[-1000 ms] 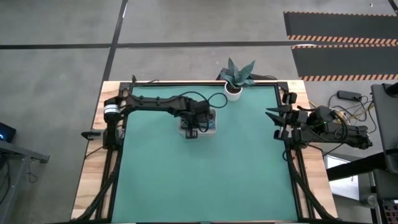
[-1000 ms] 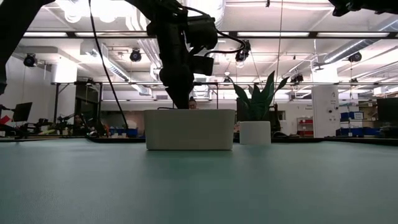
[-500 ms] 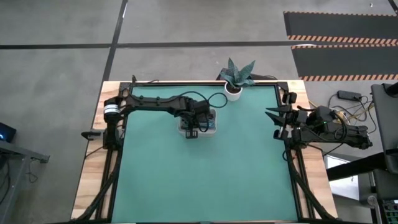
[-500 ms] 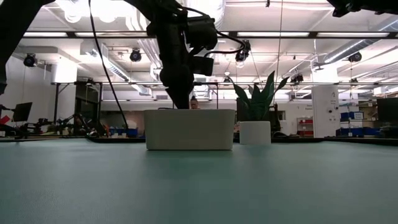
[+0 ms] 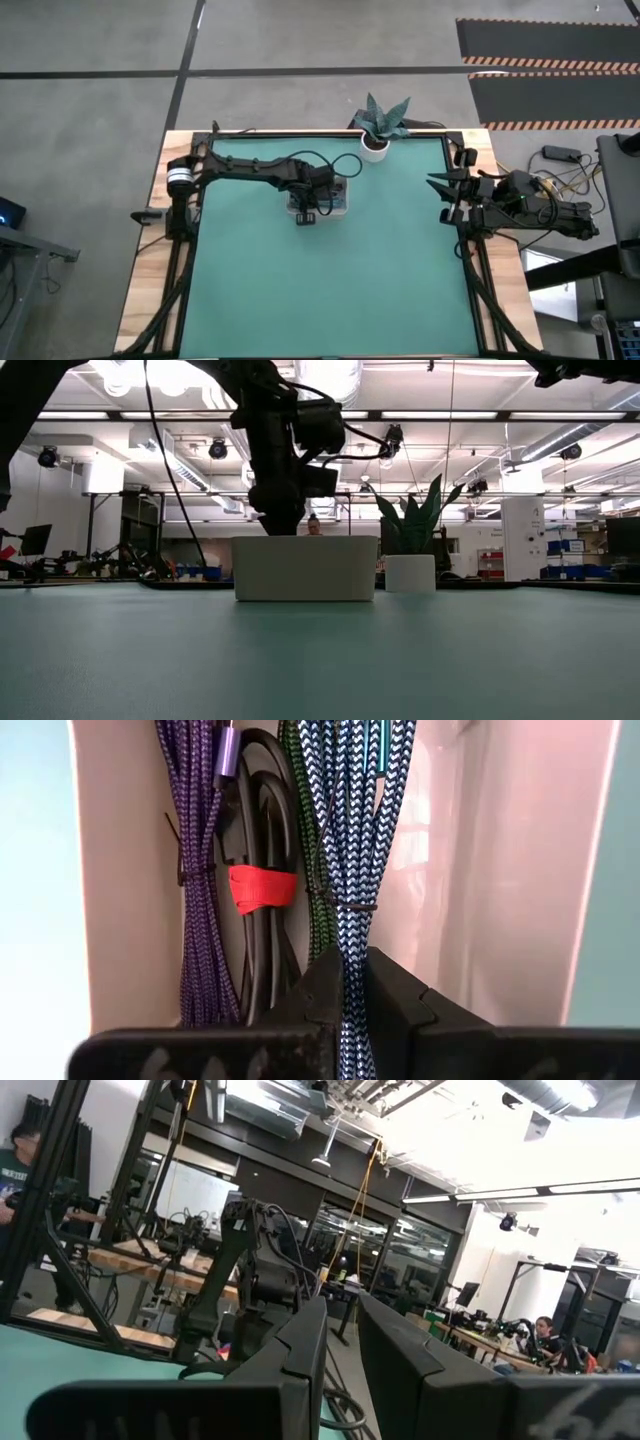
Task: Pick and place USB-C Cables
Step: Put the blue charger cable into the white bin
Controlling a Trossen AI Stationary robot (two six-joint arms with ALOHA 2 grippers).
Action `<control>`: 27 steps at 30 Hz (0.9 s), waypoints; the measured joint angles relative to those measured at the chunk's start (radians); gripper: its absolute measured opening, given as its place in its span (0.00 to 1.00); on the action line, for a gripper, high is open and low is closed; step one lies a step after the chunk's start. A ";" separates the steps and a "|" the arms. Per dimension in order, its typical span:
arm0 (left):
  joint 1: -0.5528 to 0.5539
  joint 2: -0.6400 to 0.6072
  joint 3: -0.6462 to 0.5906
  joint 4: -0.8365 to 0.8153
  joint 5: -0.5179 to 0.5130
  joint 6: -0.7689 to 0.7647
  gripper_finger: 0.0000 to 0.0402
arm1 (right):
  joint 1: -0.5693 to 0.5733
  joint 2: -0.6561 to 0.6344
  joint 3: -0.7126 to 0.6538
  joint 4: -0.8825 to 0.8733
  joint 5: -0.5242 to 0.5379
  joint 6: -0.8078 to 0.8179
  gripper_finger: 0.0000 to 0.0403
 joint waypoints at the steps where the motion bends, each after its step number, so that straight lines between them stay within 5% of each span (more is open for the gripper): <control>1: 0.000 0.000 0.000 0.001 0.000 0.000 0.02 | 0.000 0.000 0.000 0.000 0.000 0.000 0.13; 27: 0.006 0.000 -0.086 0.142 0.000 -0.007 0.02 | 0.000 0.000 0.000 0.000 0.000 0.000 0.13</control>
